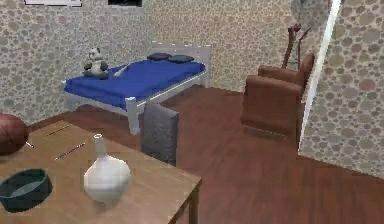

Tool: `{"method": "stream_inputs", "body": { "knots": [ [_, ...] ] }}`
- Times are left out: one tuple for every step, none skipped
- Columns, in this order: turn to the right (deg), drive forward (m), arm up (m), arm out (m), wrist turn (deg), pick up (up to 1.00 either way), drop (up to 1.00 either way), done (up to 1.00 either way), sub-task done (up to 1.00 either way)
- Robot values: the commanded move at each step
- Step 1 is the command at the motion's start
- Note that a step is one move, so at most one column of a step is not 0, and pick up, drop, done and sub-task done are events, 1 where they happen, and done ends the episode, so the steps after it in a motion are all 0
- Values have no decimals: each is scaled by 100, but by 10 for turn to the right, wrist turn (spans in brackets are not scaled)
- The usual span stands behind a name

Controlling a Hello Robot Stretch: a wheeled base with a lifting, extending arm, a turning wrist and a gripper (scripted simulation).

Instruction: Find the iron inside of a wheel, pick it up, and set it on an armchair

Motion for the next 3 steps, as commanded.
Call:
{"method": "stream_inputs", "body": {
  "knots": [
    [450, 0, 0, 0, 0, 0, 0, 0, 0],
    [450, 0, 0, 0, 0, 0, 0, 0, 0],
    [330, 0, 0, 0, 0, 0, 0, 0, 0]
  ]
}}
